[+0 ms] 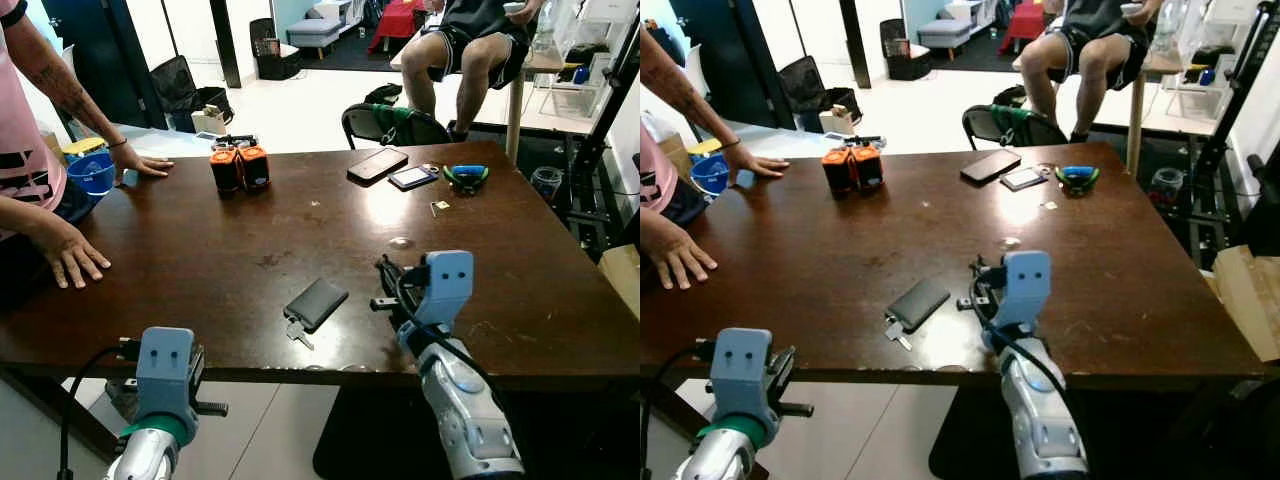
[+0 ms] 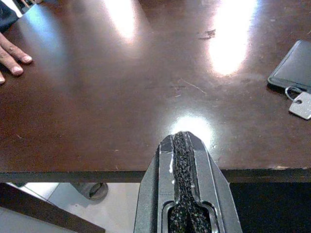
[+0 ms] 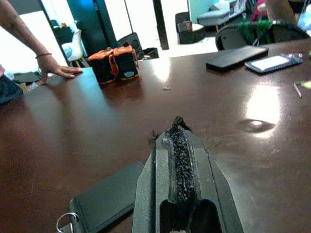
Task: Hang keys on a hook
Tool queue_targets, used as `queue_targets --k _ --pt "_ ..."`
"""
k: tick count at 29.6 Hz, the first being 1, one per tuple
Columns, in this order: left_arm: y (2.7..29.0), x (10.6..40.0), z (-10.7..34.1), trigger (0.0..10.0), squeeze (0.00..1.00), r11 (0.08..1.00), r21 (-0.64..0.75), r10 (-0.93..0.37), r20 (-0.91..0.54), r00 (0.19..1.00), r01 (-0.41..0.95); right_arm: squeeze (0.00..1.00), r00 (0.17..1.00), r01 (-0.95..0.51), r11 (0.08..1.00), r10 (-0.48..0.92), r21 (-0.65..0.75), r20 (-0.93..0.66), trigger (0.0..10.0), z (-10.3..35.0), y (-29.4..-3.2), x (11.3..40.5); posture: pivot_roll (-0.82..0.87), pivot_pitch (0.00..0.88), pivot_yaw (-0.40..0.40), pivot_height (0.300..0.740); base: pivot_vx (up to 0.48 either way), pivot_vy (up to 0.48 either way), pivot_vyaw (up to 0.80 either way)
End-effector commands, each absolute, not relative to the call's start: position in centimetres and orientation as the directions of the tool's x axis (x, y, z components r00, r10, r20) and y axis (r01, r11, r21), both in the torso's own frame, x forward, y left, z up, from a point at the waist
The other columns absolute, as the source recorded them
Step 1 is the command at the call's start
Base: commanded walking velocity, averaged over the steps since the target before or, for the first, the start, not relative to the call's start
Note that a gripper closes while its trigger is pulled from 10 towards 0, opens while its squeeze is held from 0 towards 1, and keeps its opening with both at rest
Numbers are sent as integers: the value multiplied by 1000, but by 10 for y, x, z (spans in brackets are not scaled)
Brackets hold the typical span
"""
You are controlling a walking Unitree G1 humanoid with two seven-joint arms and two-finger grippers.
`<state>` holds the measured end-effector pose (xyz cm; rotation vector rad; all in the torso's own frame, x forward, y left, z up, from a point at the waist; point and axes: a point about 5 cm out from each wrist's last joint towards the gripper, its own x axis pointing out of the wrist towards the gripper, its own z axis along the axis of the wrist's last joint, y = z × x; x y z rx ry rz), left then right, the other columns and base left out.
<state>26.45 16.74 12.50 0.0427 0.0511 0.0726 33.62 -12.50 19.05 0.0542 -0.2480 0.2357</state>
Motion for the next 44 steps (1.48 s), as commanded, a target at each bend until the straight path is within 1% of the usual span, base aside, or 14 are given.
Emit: queue_targets --k 1,3,6,15,23,26,29,35,36,38,39,44 --pt "172 262 125 10000 0 994 52 101 -39 994 -99 0 939 -244 969 243 -25 243 10000 186 -119 334 -59 37 179 740 0 0 0" --pt "169 261 126 10000 0 994 37 106 -29 994 -105 0 933 -241 965 260 -104 248 10000 183 -114 332 -61 33 175 740 0 0 800" --pt "169 261 126 10000 0 994 34 107 -30 994 -106 0 931 -244 962 268 -122 248 10000 183 -112 330 -61 32 173 740 0 0 800" --pt "166 259 125 10000 0 992 23 127 -41 991 -126 0 924 -293 945 319 -145 213 10000 173 -104 329 -48 33 127 740 0 0 800" --pt "165 256 130 10000 0 991 41 130 -38 991 -128 0 922 -297 941 327 -163 207 10000 169 -102 329 -28 37 120 740 0 0 800" --pt "164 257 135 10000 0 991 56 121 -31 992 -119 0 923 -294 942 324 -164 205 10000 168 -102 330 -13 38 130 740 0 0 800" --pt "162 257 145 10000 0 992 62 115 -17 993 -114 0 926 -284 945 314 -160 208 10000 167 -103 331 15 40 159 740 0 0 800" --pt "159 256 150 10000 0 991 66 113 -12 994 -112 0 929 -276 948 305 -158 211 10000 167 -105 333 28 47 166 740 0 0 800" --pt "159 255 152 10000 0 991 70 114 -12 993 -113 0 929 -274 948 304 -160 212 10000 167 -106 333 53 50 184 740 0 0 800" --pt "159 255 152 10000 0 991 70 114 -12 993 -113 0 929 -274 948 304 -160 212 10000 167 -106 333 53 50 184 740 0 0 800" --pt "159 253 156 10000 0 991 72 116 -12 993 -115 0 930 -270 949 300 -160 212 10000 167 -108 333 83 50 196 740 0 0 800" --pt "158 256 169 10000 0 989 91 117 0 993 -117 0 934 -259 953 288 -155 210 10000 165 -111 333 119 58 194 740 0 0 800"
